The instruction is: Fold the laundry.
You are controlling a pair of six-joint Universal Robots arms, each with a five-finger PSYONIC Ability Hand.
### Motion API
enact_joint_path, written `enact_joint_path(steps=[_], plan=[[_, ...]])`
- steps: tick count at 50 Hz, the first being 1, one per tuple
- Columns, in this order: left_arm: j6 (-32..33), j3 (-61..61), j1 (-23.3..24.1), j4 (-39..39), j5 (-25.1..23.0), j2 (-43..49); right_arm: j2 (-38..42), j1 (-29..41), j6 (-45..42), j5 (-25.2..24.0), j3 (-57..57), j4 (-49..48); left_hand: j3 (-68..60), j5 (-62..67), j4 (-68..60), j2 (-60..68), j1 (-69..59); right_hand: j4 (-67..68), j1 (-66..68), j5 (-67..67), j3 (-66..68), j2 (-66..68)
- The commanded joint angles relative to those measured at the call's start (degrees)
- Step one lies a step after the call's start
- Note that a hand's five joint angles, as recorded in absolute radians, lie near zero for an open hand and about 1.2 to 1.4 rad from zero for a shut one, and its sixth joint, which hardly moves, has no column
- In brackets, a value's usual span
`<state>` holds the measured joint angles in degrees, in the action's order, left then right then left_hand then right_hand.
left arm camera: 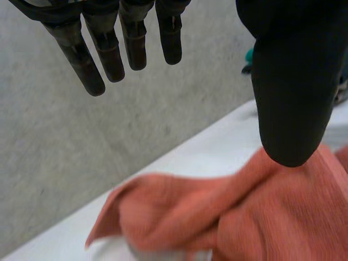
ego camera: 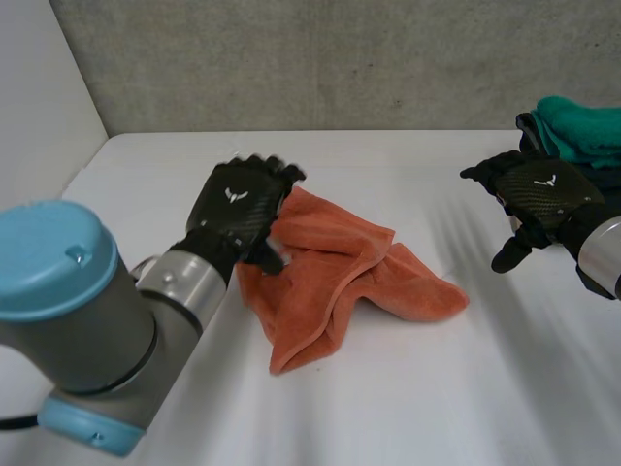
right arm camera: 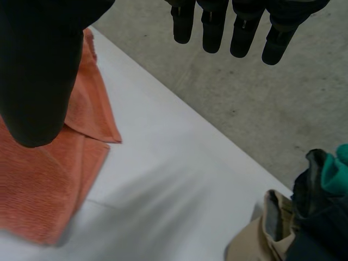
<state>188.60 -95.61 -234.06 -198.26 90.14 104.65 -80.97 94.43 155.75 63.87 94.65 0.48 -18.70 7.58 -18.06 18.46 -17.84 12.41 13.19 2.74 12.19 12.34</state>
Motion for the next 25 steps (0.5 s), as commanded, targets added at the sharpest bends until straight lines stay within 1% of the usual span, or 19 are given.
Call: enact_joint_path(steps=[1, 3, 4, 7, 8, 11, 12, 15, 20, 22, 24, 25], plan=[[0.9, -0.7, 0.1, -0.2, -2.2, 2.7, 6.0, 1.5, -0.3, 0.0, -3.9, 7.5, -0.6, 1.7, -1.2, 0.8, -1.5, -2.4, -3.2, -2.7, -2.2, -2.3], [1.6, 0.9, 0.0, -0.1, -4.3, 4.2, 7.8, 3.5, -0.3, 0.3, -3.3, 8.0, -1.4, 2.6, -2.1, 1.7, -2.3, -2.4, -3.2, -2.7, -2.2, -2.3], [2.7, 2.9, -0.2, 0.1, -7.1, 6.0, 7.9, 4.3, -0.2, 0.1, -2.9, 8.0, -2.1, 3.2, -2.7, 2.3, -3.0, -2.4, -3.2, -2.7, -2.2, -2.3], [5.3, 6.4, -0.3, 1.1, -10.6, 8.2, 8.4, 5.9, 0.3, 0.0, 0.2, 7.6, -2.6, 3.7, -3.3, 2.9, -3.5, -2.4, -3.2, -2.7, -2.2, -2.3], [7.2, 8.5, -0.3, 1.9, -12.3, 9.8, 8.5, 6.2, 0.4, 0.0, 1.0, 7.1, -3.3, 4.4, -3.9, 3.5, -4.1, -2.4, -3.2, -2.7, -2.2, -2.3], [10.2, 11.9, -0.1, 3.7, -14.2, 12.8, 8.6, 6.7, 1.1, 0.3, 4.1, 2.8, -3.5, 4.6, -4.1, 3.7, -4.3, -2.4, -3.2, -2.7, -2.2, -2.3], [11.9, 14.7, 0.2, 4.5, -15.0, 15.0, 8.6, 7.0, 1.4, 0.4, 4.7, 1.4, -3.5, 4.6, -4.1, 3.7, -4.3, -2.4, -3.2, -2.7, -2.2, -2.3], [13.9, 19.0, 0.7, 5.6, -15.4, 18.6, 9.5, 9.0, 2.5, 1.2, 6.5, -4.0, -3.5, 4.6, -4.1, 3.7, -4.3, -1.2, -1.9, -1.5, -0.9, -1.1], [15.9, 28.6, 2.7, 6.5, -15.7, 26.9, 12.8, 11.0, 2.9, 2.6, 6.5, -7.9, -5.3, 6.4, -5.9, 5.5, -6.2, 4.4, 3.6, 4.1, 4.6, 4.5], [16.3, 31.1, 2.8, 7.1, -15.8, 29.2, 14.6, 11.4, 2.7, 3.5, 6.3, -8.7, -5.6, 6.8, -6.3, 5.9, -6.5, 7.8, 7.0, 7.4, 8.0, 7.8], [17.4, 34.5, 2.8, 8.5, -15.8, 32.4, 15.7, 11.8, 2.4, 4.3, 5.9, -9.3, -10.5, 11.6, -11.1, 10.7, -11.4, 12.1, 11.3, 11.8, 12.3, 12.2], [18.0, 35.7, 2.8, 9.2, -15.8, 33.3, 17.0, 12.3, 1.9, 4.9, 5.2, -10.0, -13.0, 14.1, -13.7, 13.3, -13.9, 18.3, 17.5, 18.0, 18.5, 18.4]])
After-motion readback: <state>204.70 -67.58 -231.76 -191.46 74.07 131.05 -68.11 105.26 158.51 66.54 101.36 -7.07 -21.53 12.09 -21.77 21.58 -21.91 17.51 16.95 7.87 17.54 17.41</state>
